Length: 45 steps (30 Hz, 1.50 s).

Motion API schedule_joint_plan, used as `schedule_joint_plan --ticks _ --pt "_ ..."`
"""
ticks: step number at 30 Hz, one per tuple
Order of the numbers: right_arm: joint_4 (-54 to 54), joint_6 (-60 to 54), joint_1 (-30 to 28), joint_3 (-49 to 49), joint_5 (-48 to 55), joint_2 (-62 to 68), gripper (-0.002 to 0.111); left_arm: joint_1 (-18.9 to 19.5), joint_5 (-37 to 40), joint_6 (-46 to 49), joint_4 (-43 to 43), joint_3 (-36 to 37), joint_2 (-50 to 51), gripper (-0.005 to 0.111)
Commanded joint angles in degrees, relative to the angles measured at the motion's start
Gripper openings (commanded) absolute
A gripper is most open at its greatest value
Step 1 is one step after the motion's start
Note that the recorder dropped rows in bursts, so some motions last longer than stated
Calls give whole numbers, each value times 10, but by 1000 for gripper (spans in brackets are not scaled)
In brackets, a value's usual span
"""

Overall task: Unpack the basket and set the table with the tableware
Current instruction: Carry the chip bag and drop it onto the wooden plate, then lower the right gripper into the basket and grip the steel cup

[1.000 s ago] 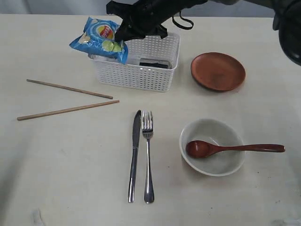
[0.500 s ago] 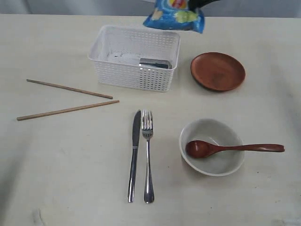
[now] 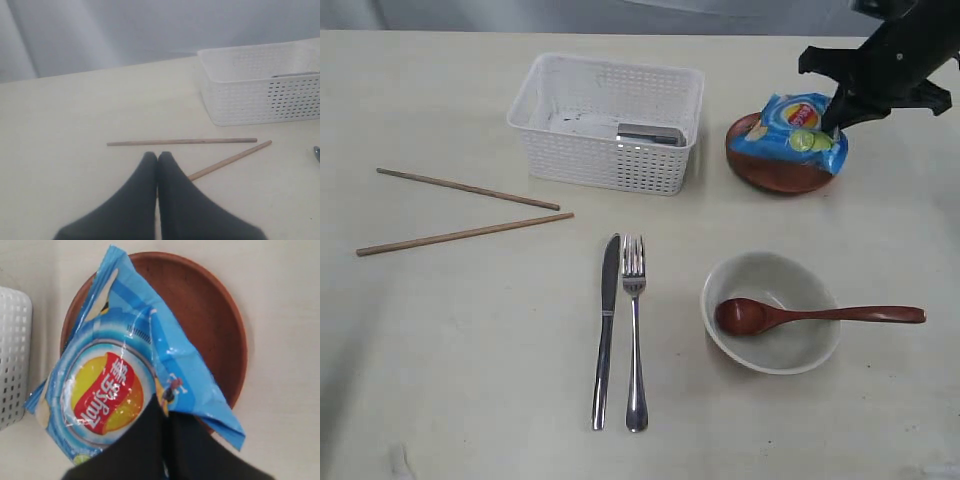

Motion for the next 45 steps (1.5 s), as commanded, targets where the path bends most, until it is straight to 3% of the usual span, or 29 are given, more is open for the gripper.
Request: schedule_joint_plan --ticks 1,7,9,20,22,23,24,26,30,34,36,37,39,43,45 --pt "4 -32 -3 7 -51 0 10 -4 -5 0 -1 1 -1 0" --pt "4 -52 -3 6 -16 -1 54 -4 -5 0 -1 1 -1 0" --pt "3 -52 -3 0 -3 -4 59 -4 -5 0 -1 1 -1 0" --pt "-20 18 4 -126 145 -59 58 -4 -5 0 -1 1 -1 0" --pt "-22 19 20 -126 151 -81 50 -4 -5 0 -1 1 -1 0" --pt "-22 19 38 -126 151 -97 43 -4 -5 0 -1 1 -1 0" --pt "-22 19 52 -126 149 -104 43 -4 -5 0 -1 1 -1 0" --pt "-23 19 108 -128 147 -115 49 -4 -5 0 -1 1 -1 0" --pt "-118 117 224 -173 142 -97 49 -4 -5 0 -1 1 -1 0" --pt "-141 157 289 -260 181 -28 49 -4 -5 0 -1 1 -1 0" --pt "-151 90 322 -350 223 37 50 -4 -5 0 -1 1 -1 0" --pt "-183 74 335 -403 223 81 56 -4 -5 0 -1 1 -1 0" --pt "-191 39 339 -432 223 115 65 -4 -5 0 -1 1 -1 0" --pt "-188 -133 338 -426 223 140 65 -4 -5 0 -1 1 -1 0" --pt "-184 -199 338 -423 223 135 59 -4 -5 0 -1 1 -1 0"
